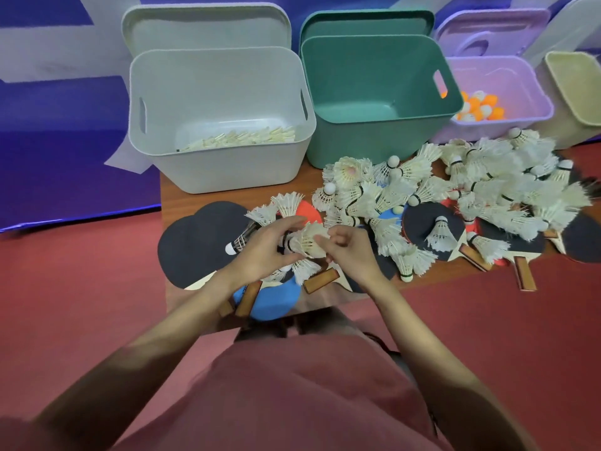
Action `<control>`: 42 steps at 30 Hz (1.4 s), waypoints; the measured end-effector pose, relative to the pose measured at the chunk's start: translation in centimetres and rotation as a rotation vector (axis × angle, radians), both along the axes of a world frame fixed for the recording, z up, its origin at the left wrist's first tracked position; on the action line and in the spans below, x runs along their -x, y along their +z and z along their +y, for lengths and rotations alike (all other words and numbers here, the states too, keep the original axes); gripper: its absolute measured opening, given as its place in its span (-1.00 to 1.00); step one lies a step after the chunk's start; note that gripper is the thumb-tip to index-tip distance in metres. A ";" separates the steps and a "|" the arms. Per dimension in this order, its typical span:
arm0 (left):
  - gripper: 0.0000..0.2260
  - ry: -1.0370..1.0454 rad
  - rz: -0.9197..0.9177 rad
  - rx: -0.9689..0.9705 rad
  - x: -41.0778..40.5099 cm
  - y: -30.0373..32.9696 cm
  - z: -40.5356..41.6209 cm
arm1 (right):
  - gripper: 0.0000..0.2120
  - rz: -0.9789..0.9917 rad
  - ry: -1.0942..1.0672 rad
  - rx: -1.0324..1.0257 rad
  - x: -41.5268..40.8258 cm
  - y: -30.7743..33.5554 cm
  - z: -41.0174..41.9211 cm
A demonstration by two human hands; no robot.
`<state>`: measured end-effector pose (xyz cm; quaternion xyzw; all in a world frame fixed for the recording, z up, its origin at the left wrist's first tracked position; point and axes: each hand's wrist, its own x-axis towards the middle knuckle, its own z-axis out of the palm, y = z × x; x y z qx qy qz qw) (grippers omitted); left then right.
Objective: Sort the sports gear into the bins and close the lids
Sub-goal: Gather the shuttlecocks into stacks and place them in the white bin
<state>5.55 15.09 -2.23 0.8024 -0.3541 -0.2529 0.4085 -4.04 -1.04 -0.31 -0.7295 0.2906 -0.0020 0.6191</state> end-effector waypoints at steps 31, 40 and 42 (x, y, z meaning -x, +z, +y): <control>-0.70 0.463 0.571 0.082 4.6 0.3 -5.8 | -0.86 0.313 -0.063 0.745 9.0 -1.6 -14.0; -0.65 0.332 0.479 0.027 6.6 0.1 -9.2 | -0.95 -0.290 -0.049 0.367 6.1 3.7 -9.7; -0.59 0.328 0.457 0.038 6.8 0.5 -9.4 | -0.95 -0.264 0.089 0.328 5.9 3.3 -9.3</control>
